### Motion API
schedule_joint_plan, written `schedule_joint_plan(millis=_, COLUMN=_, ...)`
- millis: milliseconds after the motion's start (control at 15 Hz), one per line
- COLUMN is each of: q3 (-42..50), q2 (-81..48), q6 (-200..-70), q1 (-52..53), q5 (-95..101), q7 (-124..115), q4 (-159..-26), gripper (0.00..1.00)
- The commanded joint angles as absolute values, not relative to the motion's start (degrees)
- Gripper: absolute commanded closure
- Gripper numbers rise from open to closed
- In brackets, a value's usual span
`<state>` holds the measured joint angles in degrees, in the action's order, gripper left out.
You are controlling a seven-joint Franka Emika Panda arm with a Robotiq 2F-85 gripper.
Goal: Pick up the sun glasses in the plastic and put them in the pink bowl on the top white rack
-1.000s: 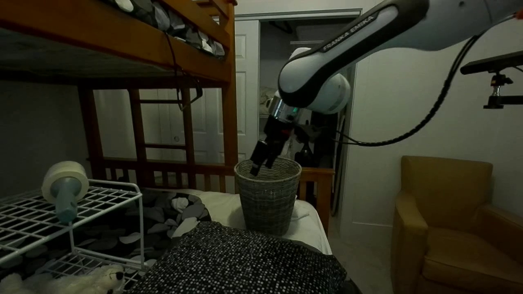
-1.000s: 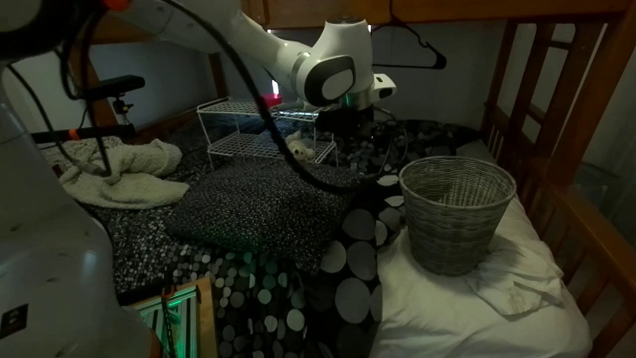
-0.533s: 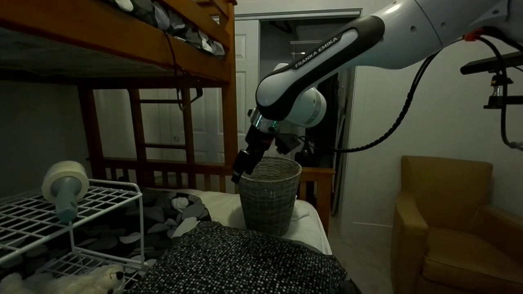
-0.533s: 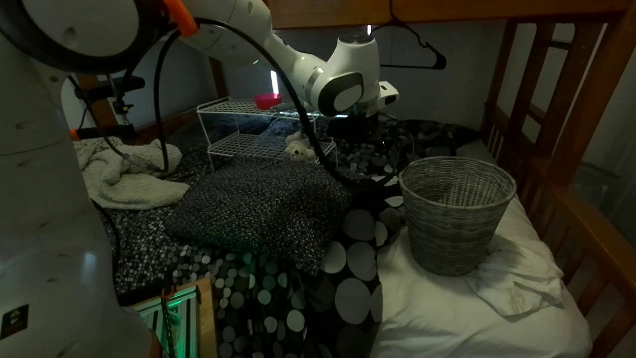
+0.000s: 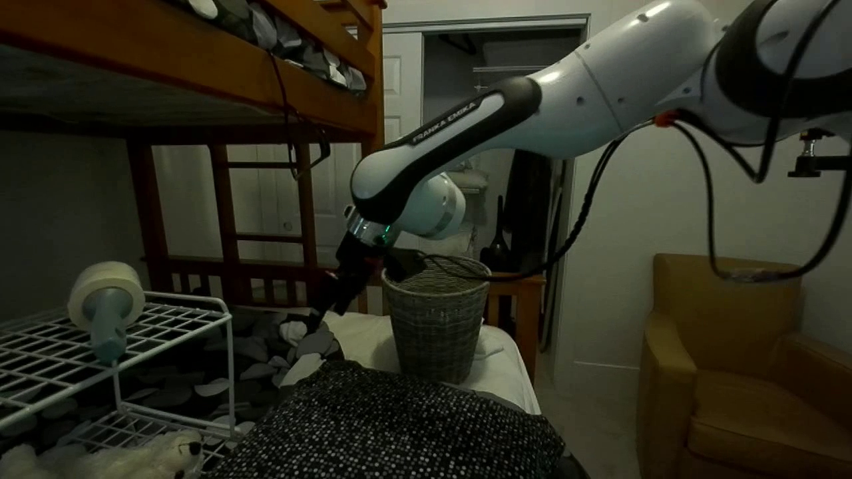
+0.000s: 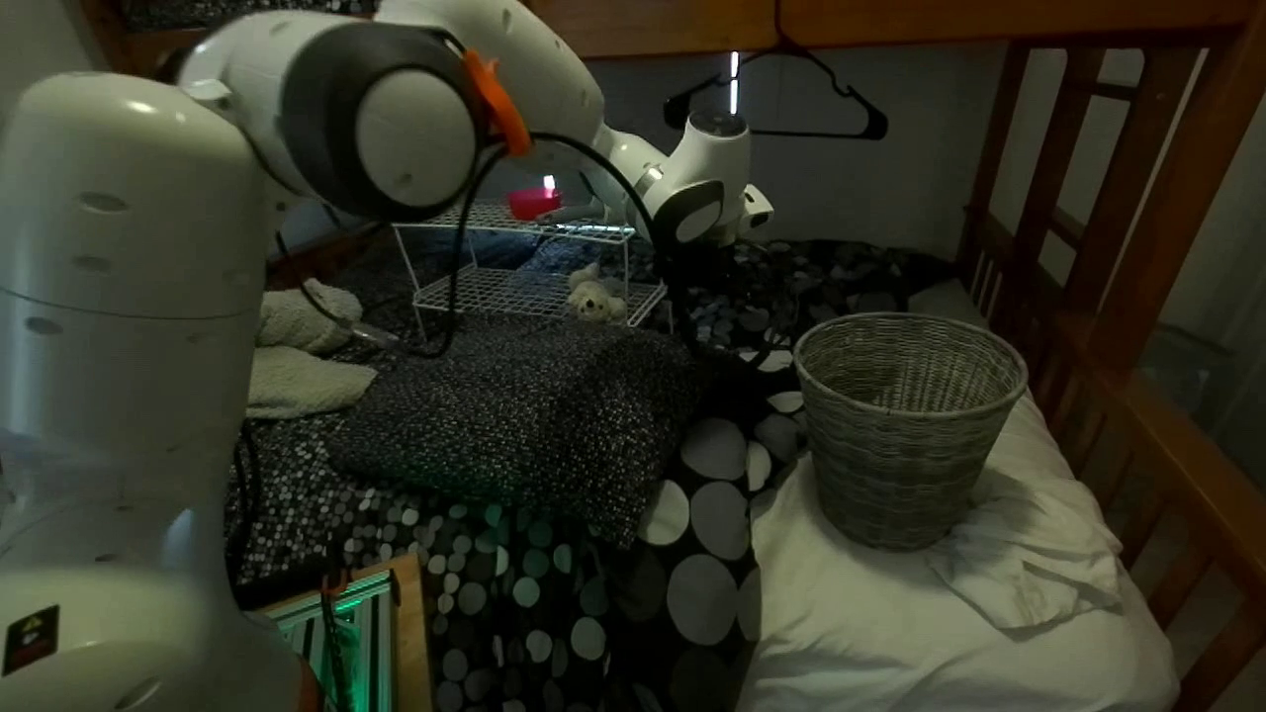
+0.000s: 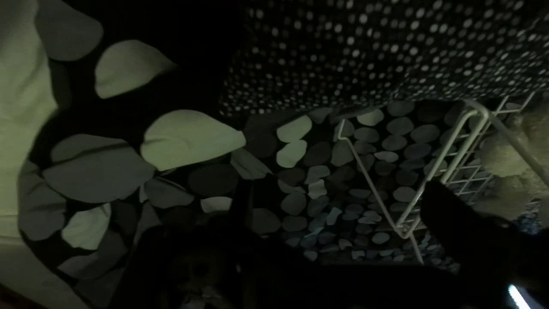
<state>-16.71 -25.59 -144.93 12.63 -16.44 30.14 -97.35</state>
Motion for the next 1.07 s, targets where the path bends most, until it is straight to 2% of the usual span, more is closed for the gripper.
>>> schedule_joint_plan(millis=0, q3=-18.66, q2=-38.86, q6=-142.00, q1=13.53, q5=-12.54, q7=28.40, q4=-82.84, gripper=0.00)
schedule_joint_plan(millis=400, q3=-20.32, q2=-55.33, q6=-136.31, q1=17.14, q5=-7.01, q7=27.41, q4=-64.82, gripper=0.00)
schedule_joint_plan(millis=800, q3=-17.09, q2=-67.65, q6=-125.71, q1=22.19, q5=-5.69, q7=26.10, q4=-47.18, gripper=0.00)
schedule_joint_plan(millis=1000, q3=-16.01, q2=-72.03, q6=-117.30, q1=23.51, q5=-5.44, q7=25.69, q4=-40.36, gripper=0.16)
